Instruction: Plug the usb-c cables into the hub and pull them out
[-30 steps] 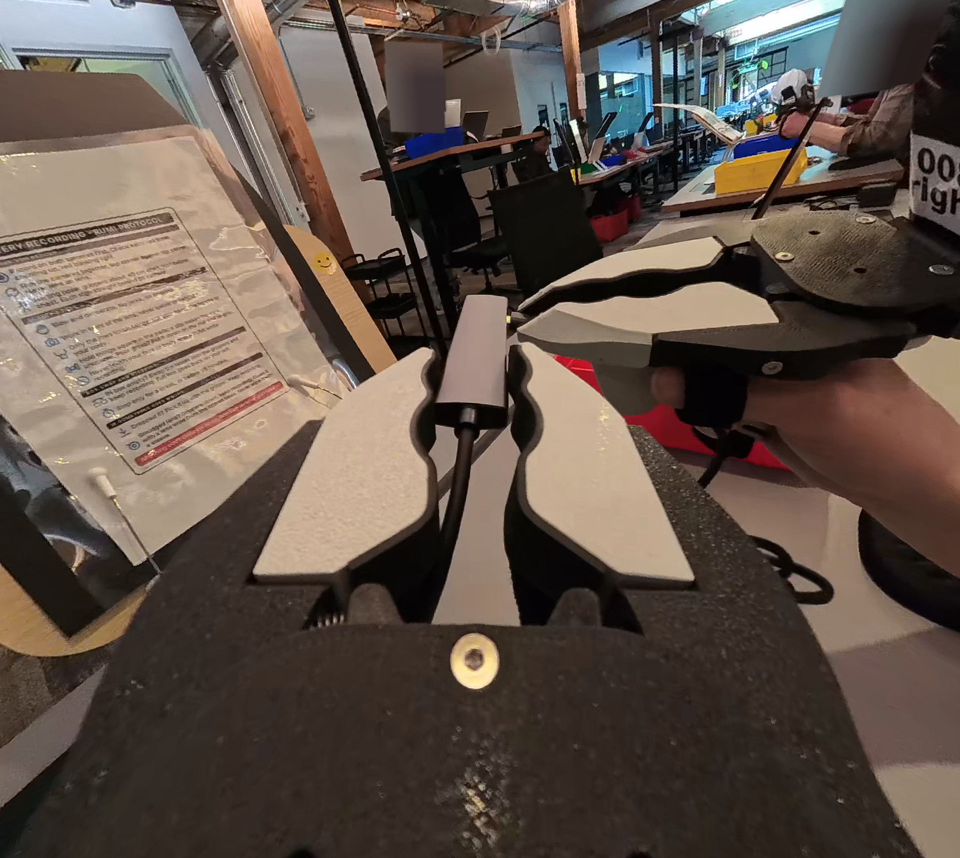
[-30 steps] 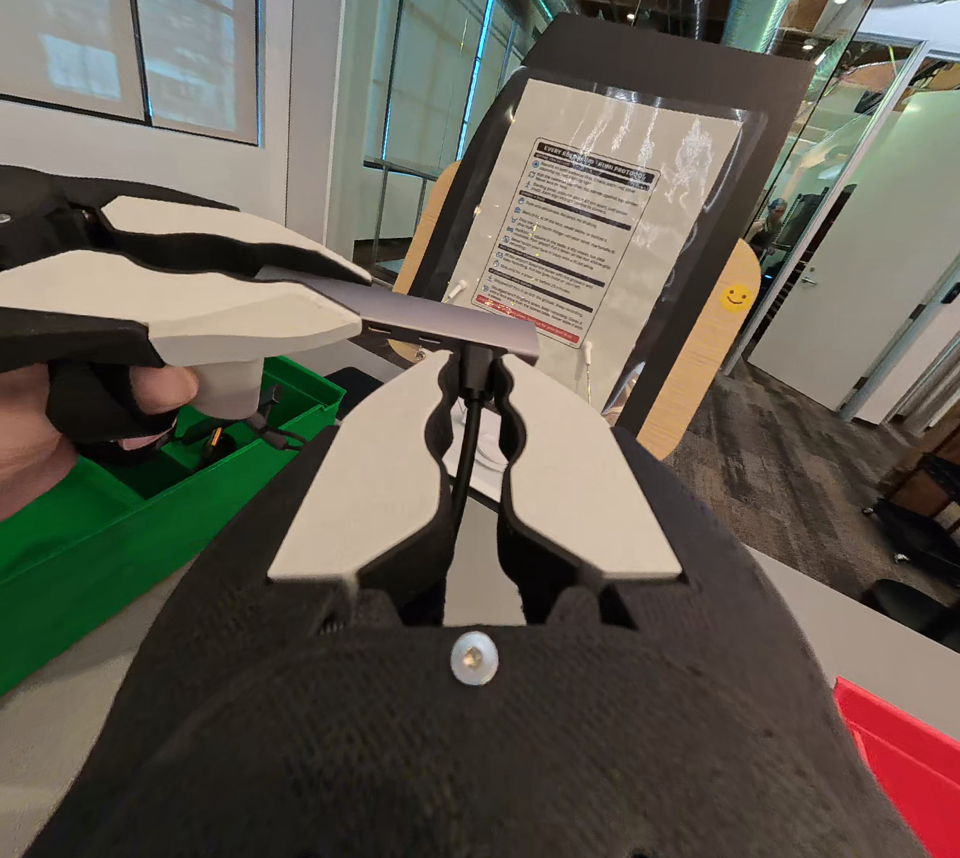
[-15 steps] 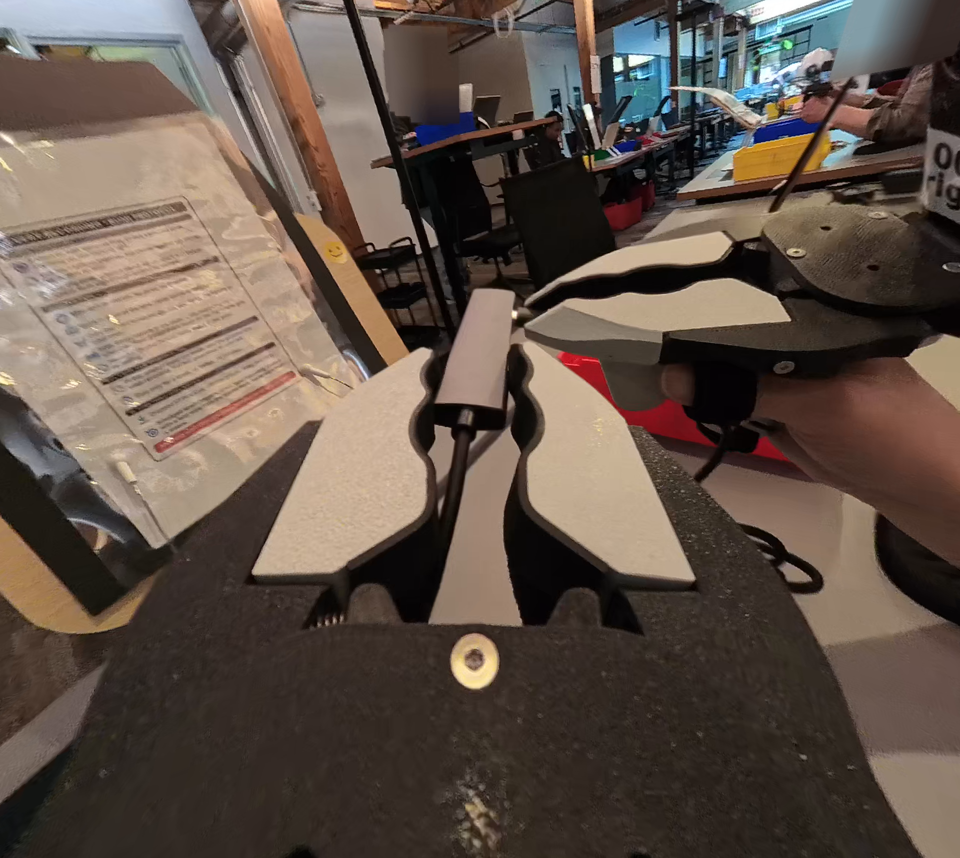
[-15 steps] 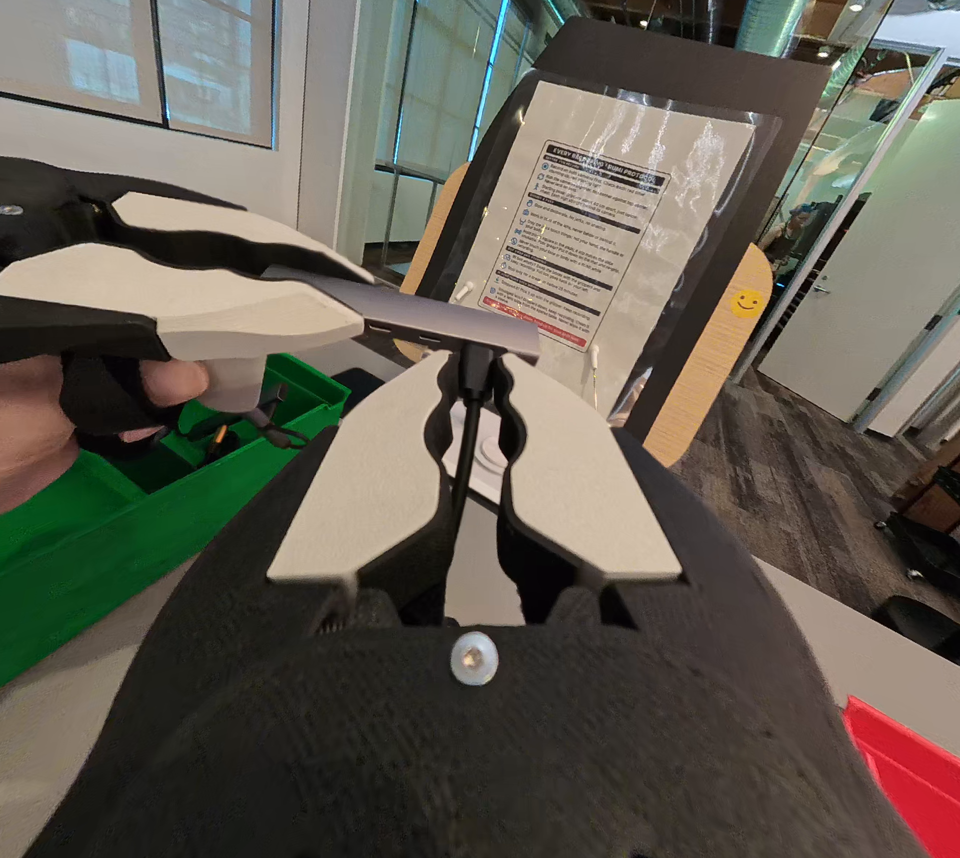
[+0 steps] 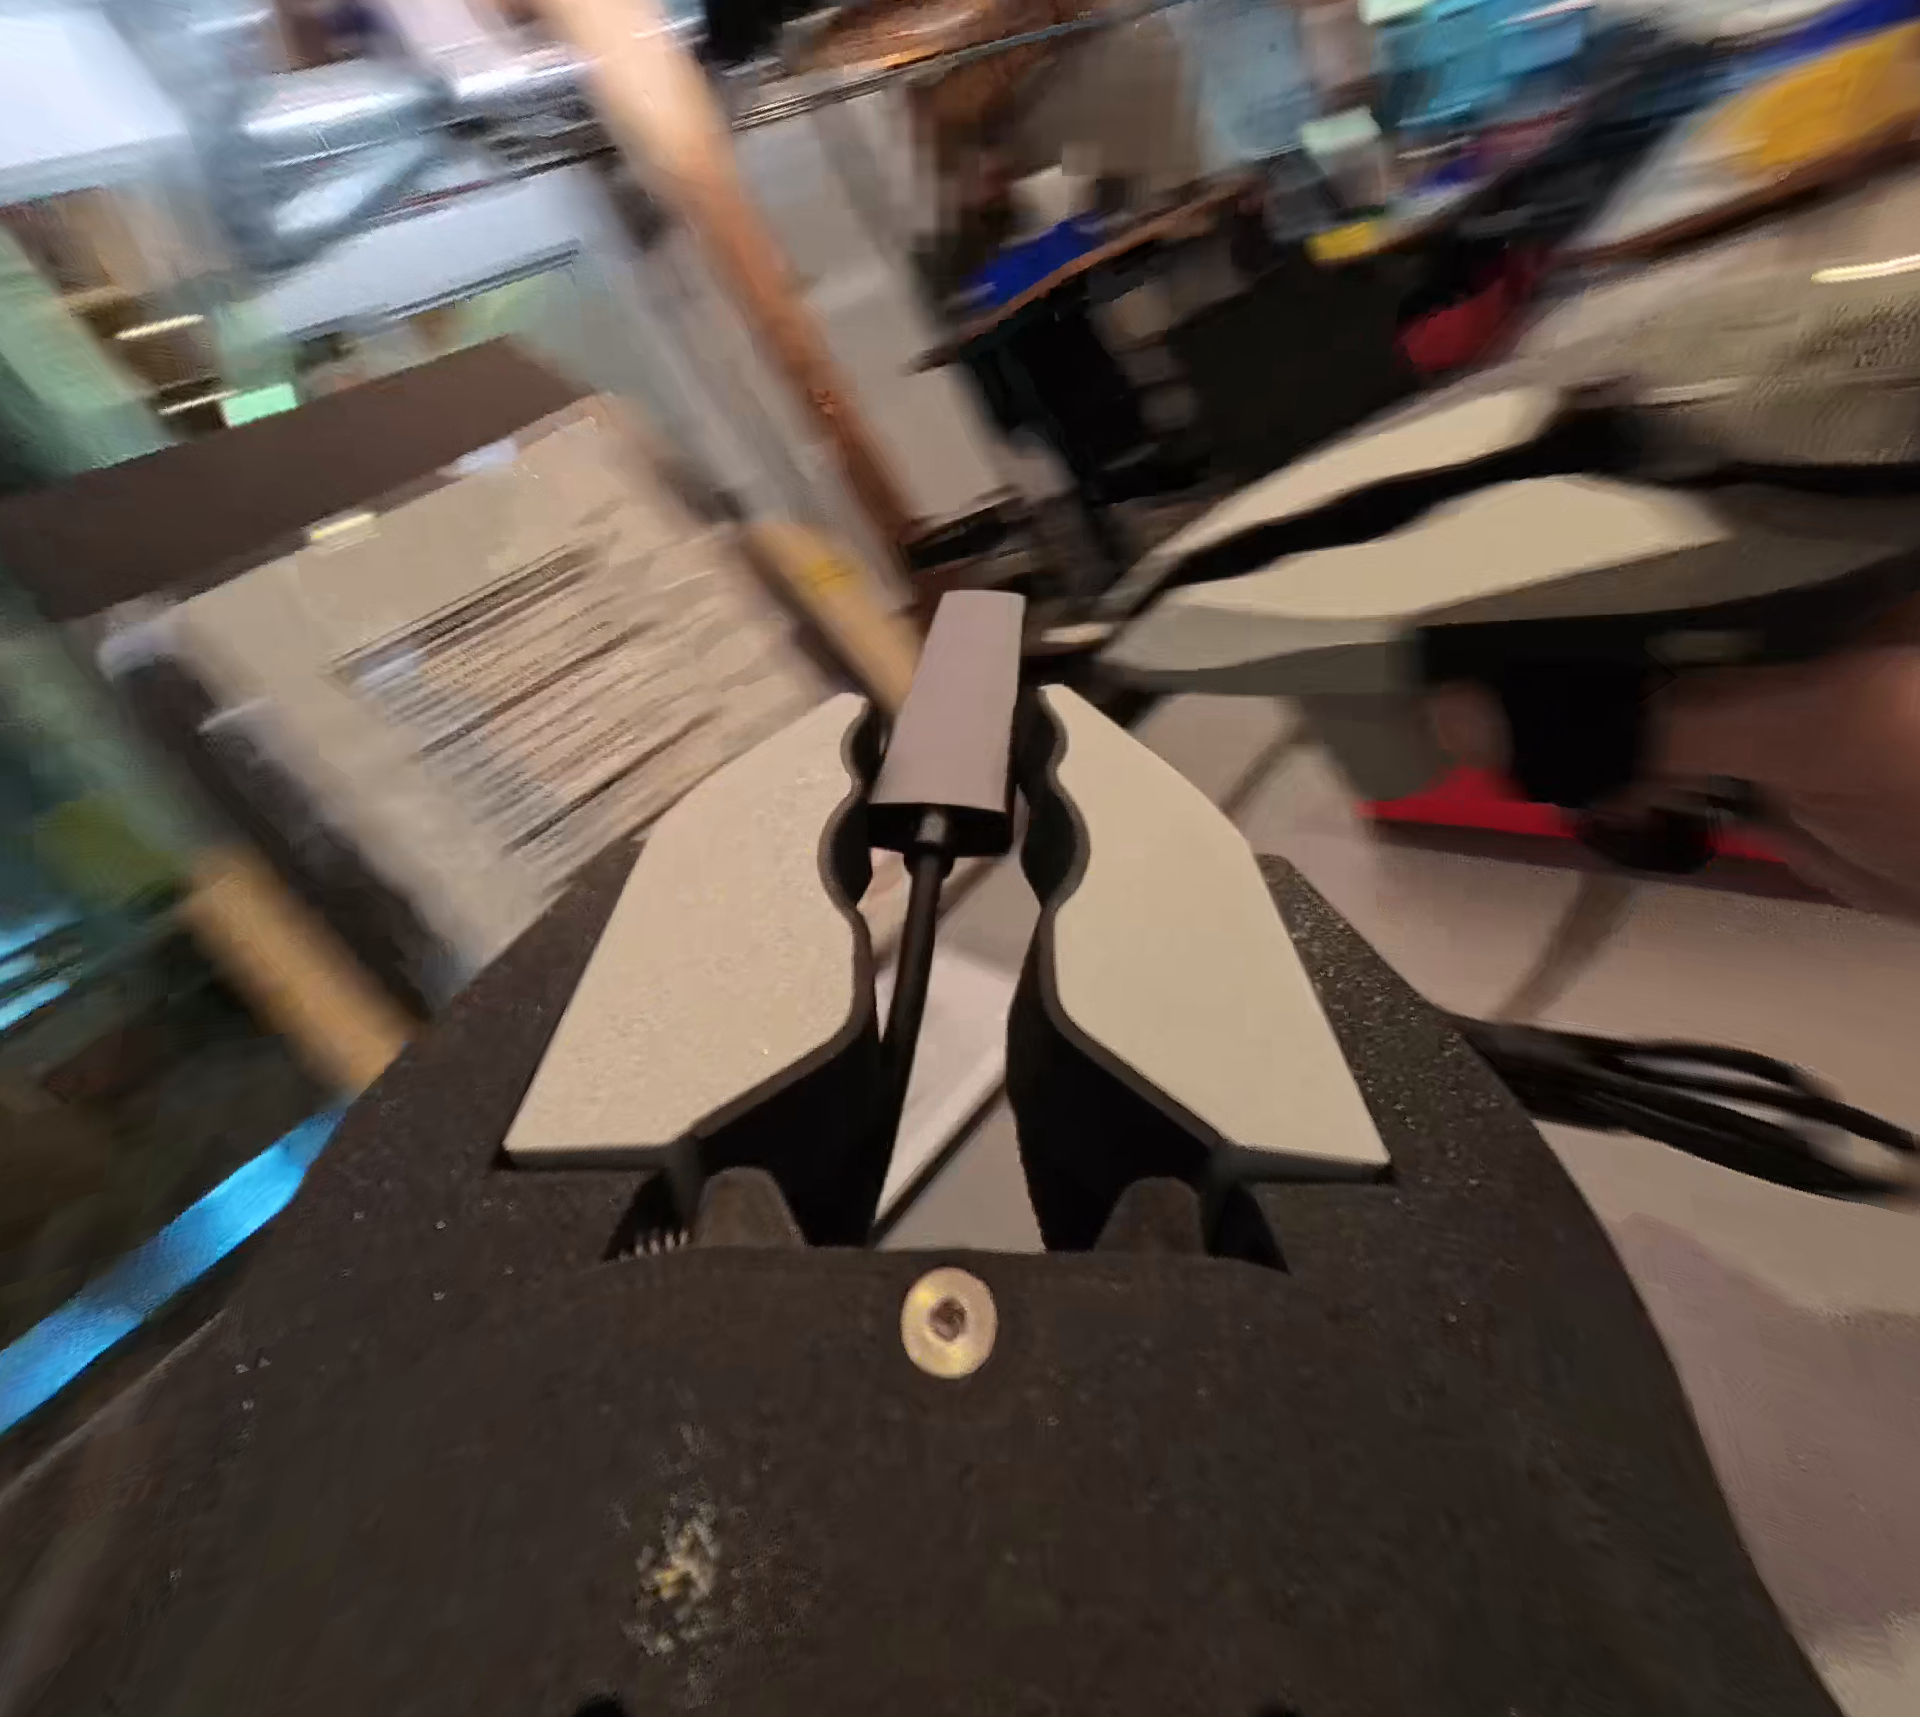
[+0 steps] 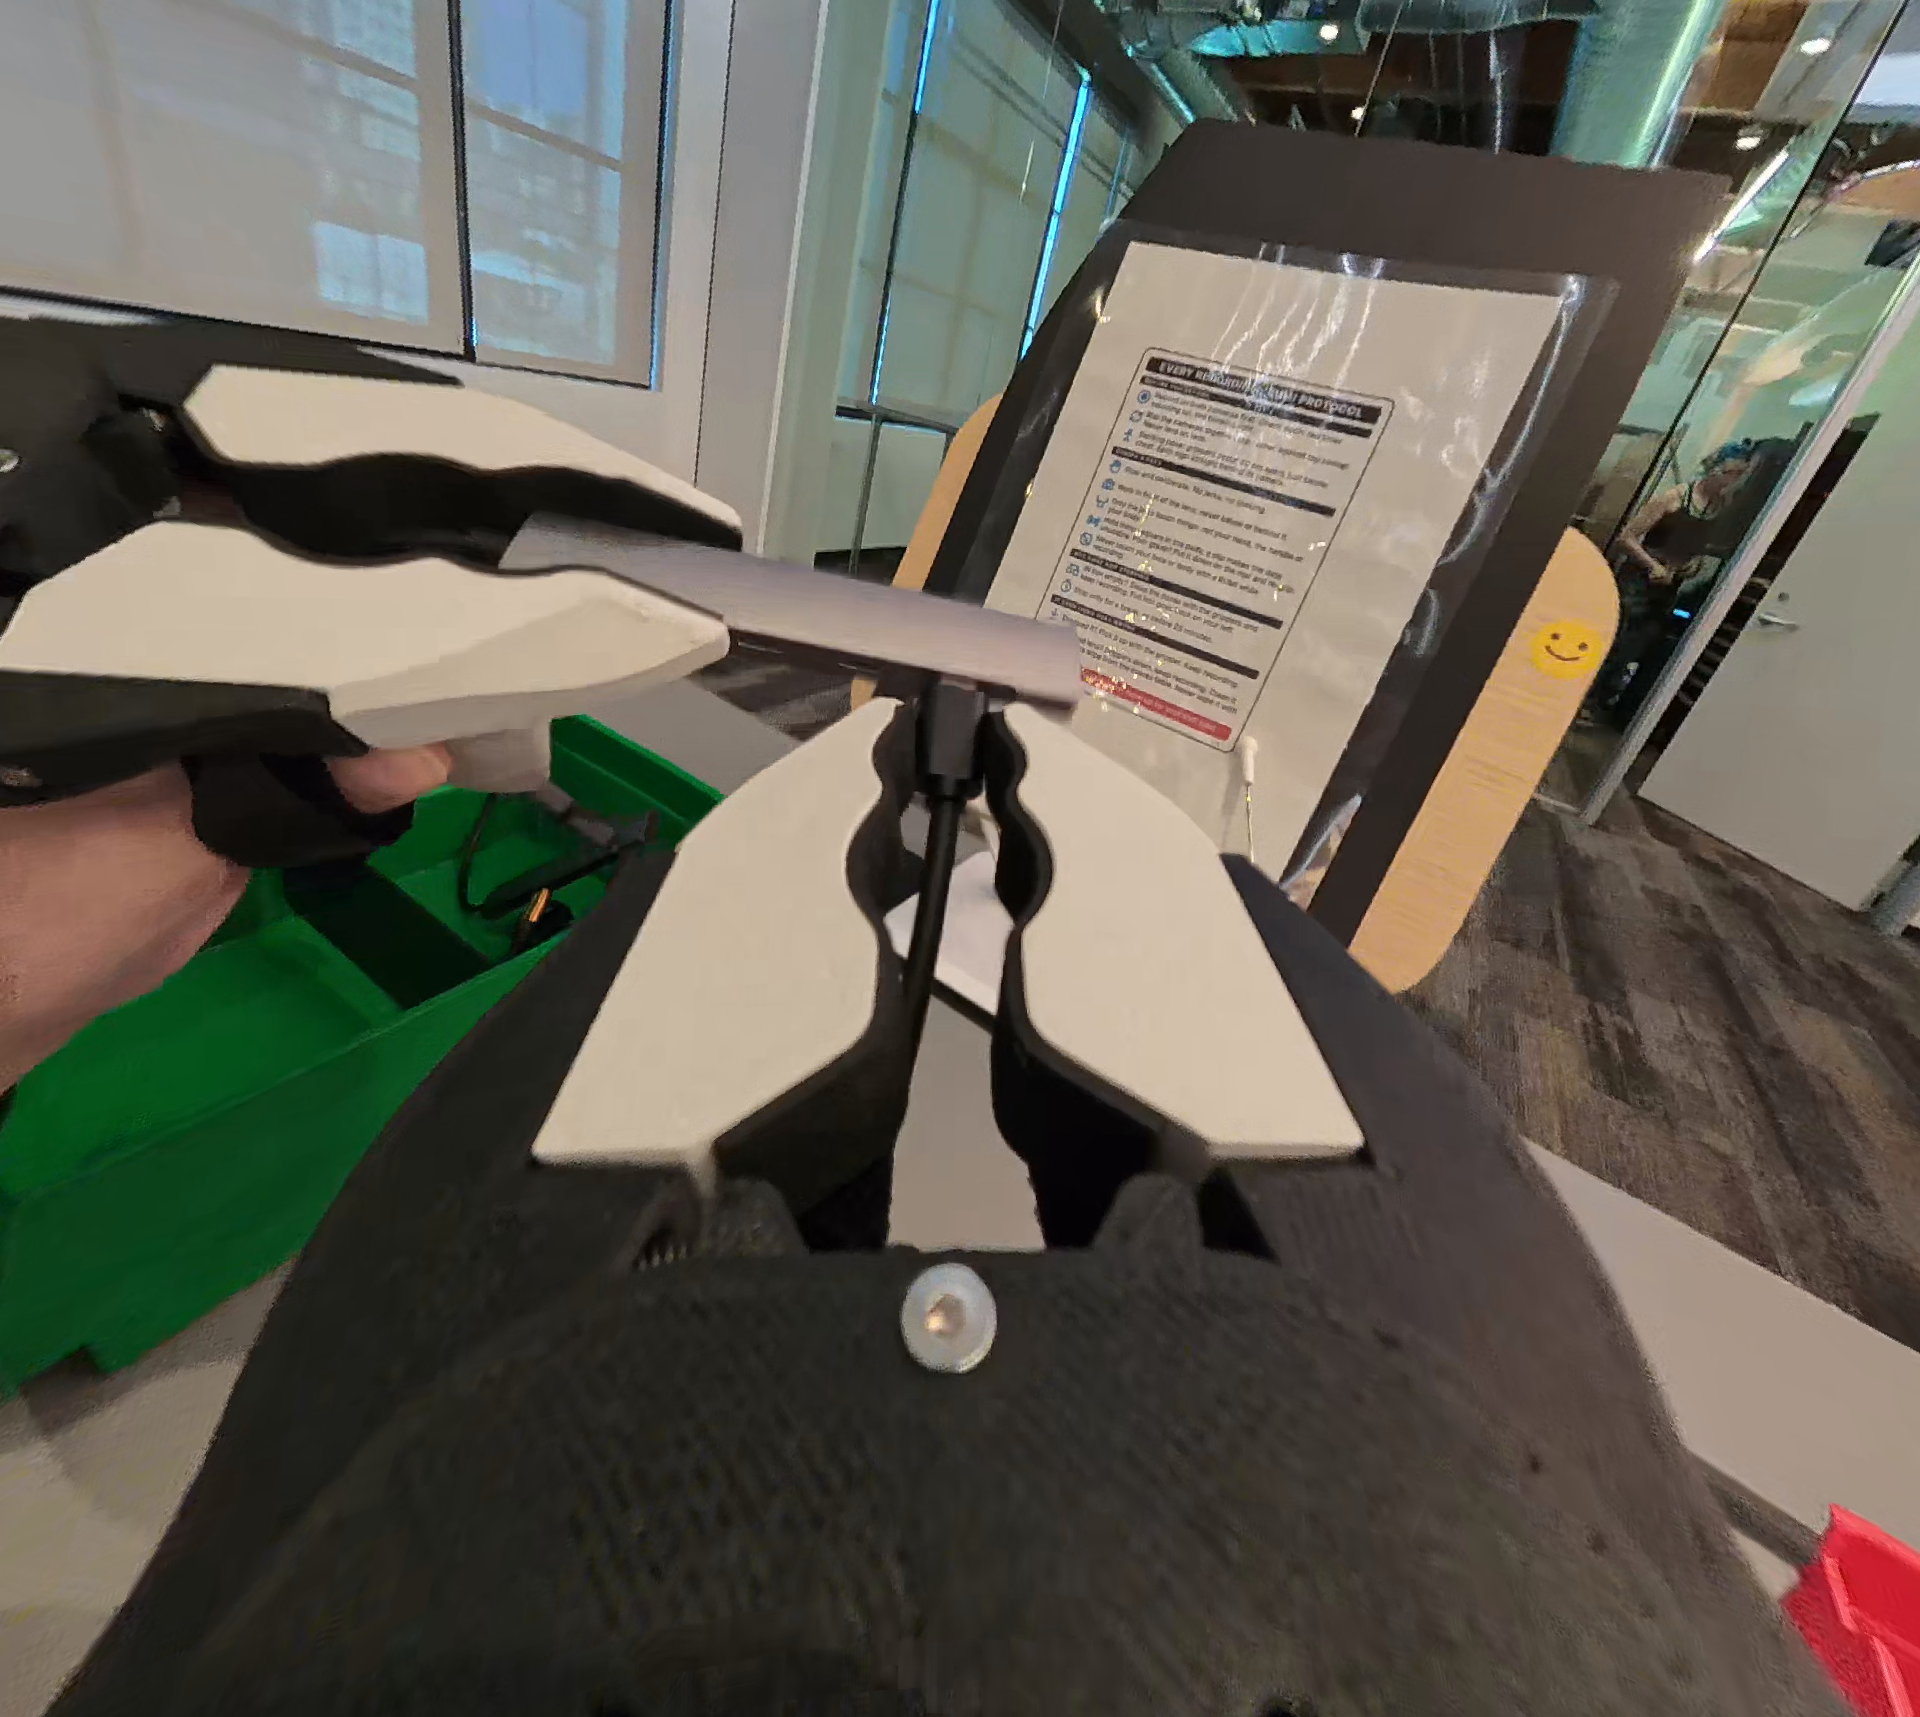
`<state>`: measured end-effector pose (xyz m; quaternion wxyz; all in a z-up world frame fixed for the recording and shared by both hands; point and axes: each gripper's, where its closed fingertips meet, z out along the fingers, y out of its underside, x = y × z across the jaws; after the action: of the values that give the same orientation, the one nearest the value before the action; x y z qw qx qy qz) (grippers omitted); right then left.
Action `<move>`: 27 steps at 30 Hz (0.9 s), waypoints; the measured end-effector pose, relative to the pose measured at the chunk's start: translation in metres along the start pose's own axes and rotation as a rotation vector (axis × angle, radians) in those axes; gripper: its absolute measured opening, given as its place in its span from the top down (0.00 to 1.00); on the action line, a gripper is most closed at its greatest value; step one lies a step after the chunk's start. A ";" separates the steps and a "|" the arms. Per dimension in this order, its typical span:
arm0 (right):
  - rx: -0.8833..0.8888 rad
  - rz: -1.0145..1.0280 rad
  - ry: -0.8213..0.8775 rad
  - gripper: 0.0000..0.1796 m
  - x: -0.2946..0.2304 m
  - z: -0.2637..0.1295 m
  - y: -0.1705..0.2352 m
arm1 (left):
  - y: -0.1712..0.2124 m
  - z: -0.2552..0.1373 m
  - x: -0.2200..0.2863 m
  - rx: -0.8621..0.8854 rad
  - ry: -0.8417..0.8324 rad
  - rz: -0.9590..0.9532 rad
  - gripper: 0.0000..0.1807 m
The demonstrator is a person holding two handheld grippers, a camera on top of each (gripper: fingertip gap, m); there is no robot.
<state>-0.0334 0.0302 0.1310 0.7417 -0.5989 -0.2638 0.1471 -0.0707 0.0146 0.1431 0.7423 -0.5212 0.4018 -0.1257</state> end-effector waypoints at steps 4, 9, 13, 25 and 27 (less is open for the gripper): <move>-0.024 0.024 -0.093 0.92 -0.016 -0.008 -0.009 | 0.019 -0.025 -0.064 -0.049 -0.233 0.096 0.86; -0.042 -0.094 -0.140 0.93 -0.025 -0.012 -0.016 | -0.006 -0.056 -0.083 0.130 -0.073 -0.235 0.86; -0.132 -0.170 -0.172 0.93 -0.007 -0.024 -0.013 | -0.012 -0.057 -0.078 0.162 -0.010 -0.305 0.87; -0.222 -0.136 0.190 0.93 0.170 -0.177 -0.011 | -0.041 -0.048 -0.033 0.201 0.184 -0.341 0.87; -0.280 -0.129 0.232 0.93 0.190 -0.192 0.008 | -0.042 -0.045 -0.027 0.187 0.197 -0.325 0.87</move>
<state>0.2317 -0.0227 0.1367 0.6845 -0.6909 -0.2323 -0.0088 -0.1106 -0.0169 0.1858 0.7146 -0.4931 0.3697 -0.3310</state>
